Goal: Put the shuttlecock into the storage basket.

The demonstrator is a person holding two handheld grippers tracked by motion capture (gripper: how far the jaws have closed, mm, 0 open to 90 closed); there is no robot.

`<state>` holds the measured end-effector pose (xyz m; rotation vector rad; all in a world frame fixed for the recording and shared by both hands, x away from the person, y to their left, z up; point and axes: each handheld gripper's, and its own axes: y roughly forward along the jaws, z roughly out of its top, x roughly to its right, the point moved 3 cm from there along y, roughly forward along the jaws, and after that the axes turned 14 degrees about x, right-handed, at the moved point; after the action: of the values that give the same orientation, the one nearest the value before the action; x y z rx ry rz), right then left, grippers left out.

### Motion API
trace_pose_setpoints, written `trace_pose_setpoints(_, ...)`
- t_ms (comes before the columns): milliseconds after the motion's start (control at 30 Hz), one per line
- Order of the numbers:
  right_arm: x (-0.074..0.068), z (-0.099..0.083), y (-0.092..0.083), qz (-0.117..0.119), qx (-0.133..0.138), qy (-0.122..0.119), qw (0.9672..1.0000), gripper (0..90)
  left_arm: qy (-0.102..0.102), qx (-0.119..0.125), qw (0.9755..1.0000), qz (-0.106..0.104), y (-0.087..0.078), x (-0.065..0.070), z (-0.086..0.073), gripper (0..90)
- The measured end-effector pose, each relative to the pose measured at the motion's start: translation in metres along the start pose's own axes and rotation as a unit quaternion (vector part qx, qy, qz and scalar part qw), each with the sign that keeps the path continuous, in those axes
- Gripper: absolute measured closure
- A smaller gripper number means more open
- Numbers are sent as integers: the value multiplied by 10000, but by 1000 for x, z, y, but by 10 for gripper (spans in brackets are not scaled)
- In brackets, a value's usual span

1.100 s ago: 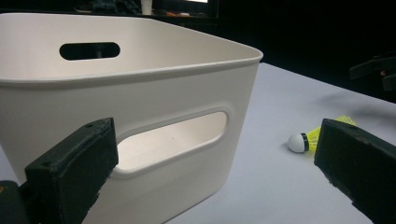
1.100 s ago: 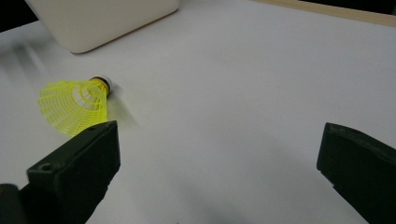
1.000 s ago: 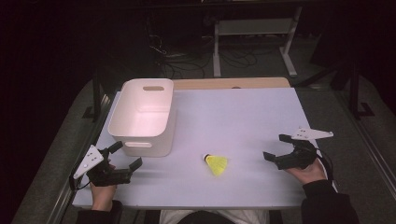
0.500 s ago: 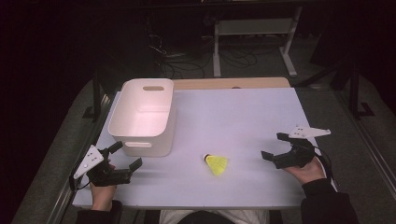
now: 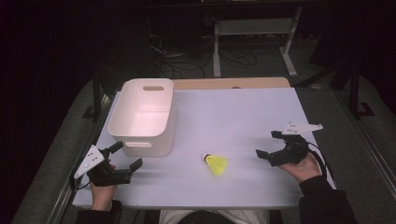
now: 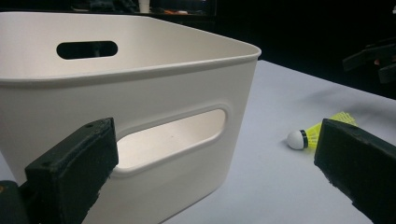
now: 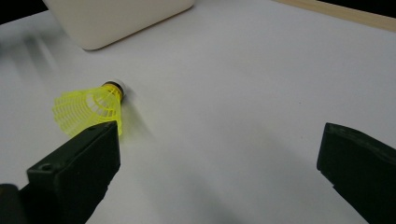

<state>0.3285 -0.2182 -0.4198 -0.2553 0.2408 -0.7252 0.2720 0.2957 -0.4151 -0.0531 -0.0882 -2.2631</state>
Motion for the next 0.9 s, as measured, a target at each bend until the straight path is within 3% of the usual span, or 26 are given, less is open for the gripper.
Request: trace_pose_setpoints(900,-23,17,26,442,-273,-198,9985,0,22,-35,10000,-36,0,0,-1,0)
